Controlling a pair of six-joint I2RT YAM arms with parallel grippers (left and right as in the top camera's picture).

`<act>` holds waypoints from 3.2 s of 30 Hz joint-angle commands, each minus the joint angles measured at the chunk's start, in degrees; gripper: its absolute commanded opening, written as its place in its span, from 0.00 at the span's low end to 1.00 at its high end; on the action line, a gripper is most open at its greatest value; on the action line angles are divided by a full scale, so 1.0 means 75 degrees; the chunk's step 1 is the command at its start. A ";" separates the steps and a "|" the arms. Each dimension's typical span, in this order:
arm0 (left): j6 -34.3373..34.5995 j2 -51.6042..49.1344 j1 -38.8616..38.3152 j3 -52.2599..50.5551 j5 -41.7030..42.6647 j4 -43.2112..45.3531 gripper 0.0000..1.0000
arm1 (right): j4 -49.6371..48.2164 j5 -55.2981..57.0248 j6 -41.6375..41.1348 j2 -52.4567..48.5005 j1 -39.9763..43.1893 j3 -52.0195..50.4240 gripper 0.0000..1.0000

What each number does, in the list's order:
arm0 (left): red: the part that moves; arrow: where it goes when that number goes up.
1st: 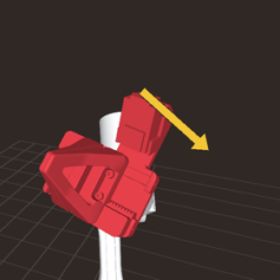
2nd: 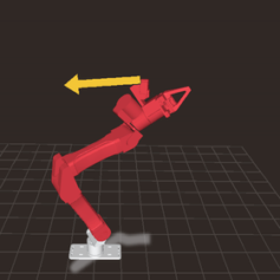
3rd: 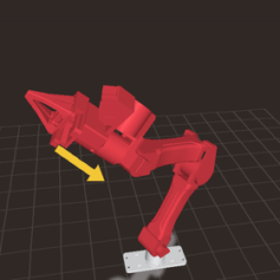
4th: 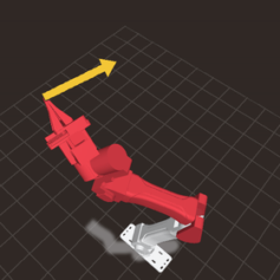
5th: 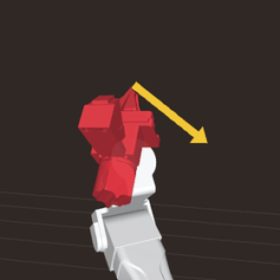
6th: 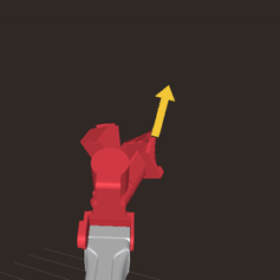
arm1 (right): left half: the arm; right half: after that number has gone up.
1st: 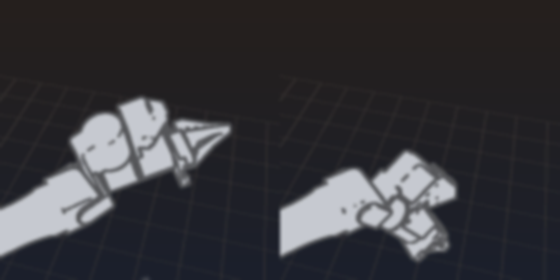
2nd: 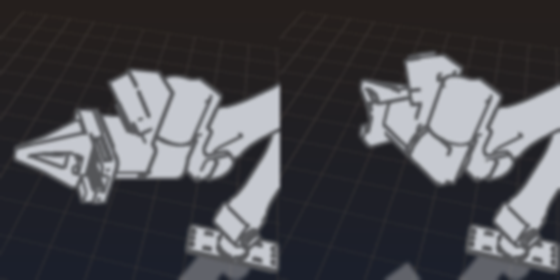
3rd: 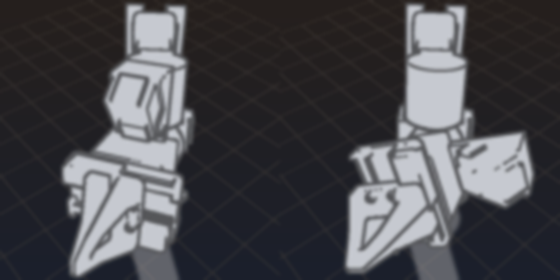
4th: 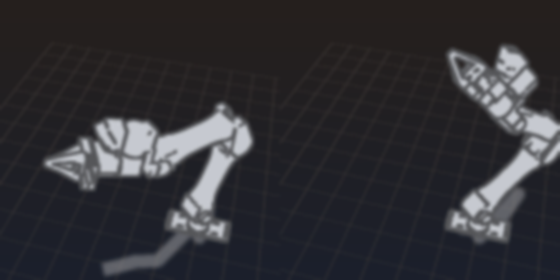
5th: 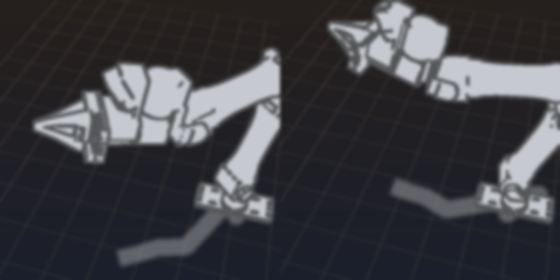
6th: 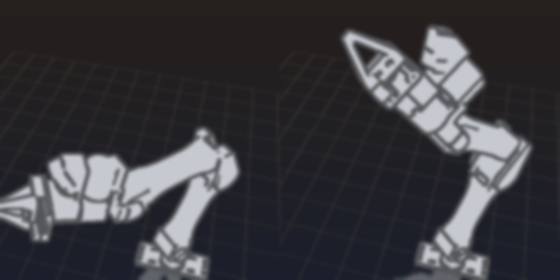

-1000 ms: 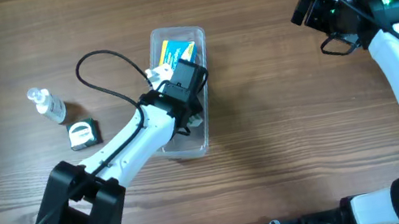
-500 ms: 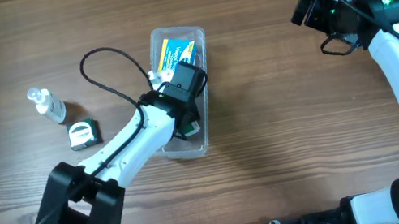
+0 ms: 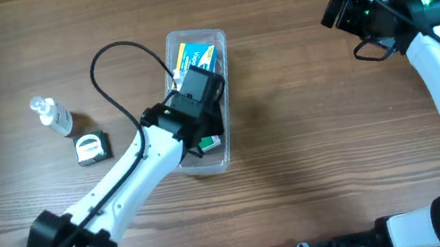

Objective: Pack container
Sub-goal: 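Lower the Panadol box into the container and push it into place, then open the left gripper and withdraw it toward the green tin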

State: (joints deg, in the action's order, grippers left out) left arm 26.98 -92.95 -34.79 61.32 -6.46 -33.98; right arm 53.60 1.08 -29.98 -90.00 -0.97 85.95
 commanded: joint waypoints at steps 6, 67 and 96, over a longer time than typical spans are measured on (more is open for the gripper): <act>0.0930 -0.1320 -0.0035 -0.0041 0.0493 0.0685 0.21 | -0.0006 -0.0099 -0.0006 -0.0073 -0.0009 -0.0020 1.00; -0.2101 -0.1851 0.0632 0.0207 -0.0746 0.1478 0.30 | -0.0006 -0.0099 -0.0006 -0.0073 -0.0009 -0.0020 1.00; -0.1603 0.1827 0.4689 0.0481 0.0527 -0.2728 0.86 | -0.0006 -0.0099 -0.0003 -0.0073 -0.0009 -0.0020 1.00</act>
State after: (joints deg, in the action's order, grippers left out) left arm 18.00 -77.62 -0.16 64.69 -2.31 -53.98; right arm 53.60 1.08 -29.98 -90.00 -0.97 85.93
